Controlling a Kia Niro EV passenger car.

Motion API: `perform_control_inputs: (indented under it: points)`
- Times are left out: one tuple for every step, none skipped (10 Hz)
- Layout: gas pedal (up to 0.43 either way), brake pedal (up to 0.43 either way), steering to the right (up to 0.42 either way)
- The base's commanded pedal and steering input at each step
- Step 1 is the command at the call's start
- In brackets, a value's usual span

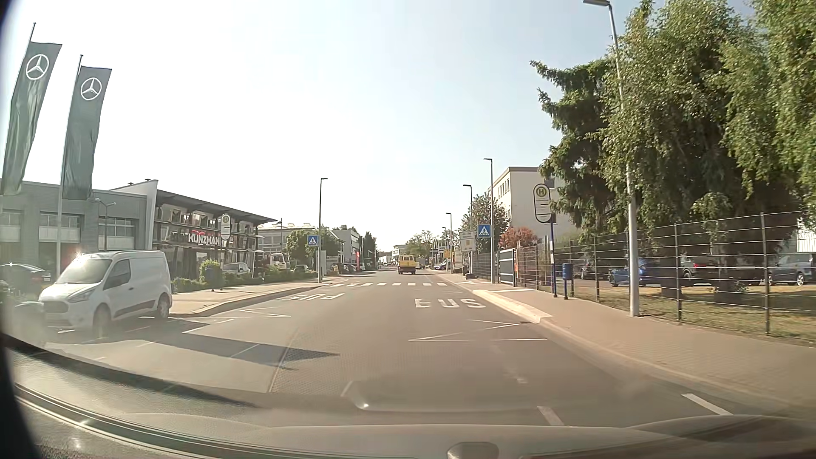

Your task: Follow the waypoints while adhering to traffic rules and regulations

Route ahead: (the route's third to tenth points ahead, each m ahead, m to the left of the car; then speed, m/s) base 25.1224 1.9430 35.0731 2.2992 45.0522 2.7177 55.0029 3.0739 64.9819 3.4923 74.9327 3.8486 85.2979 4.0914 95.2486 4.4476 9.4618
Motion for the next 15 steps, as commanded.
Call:
perform_control_inputs:
  points:
    - [0.028,0.012,-0.033]
    - [0.028,0.018,-0.030]
    - [0.028,0.012,-0.026]
    - [0.028,0.018,-0.021]
    - [0.028,0.012,-0.019]
    - [0.028,0.012,-0.018]
    - [0.028,0.018,-0.015]
    - [0.039,0.018,-0.012]
    - [0.039,0.018,-0.009]
    - [0.039,0.012,-0.005]
    - [0.039,0.018,-0.004]
    - [0.039,0.018,-0.003]
    - [0.039,0.018,-0.003]
    - [0.039,0.018,-0.002]
    - [0.039,0.018,0.000]
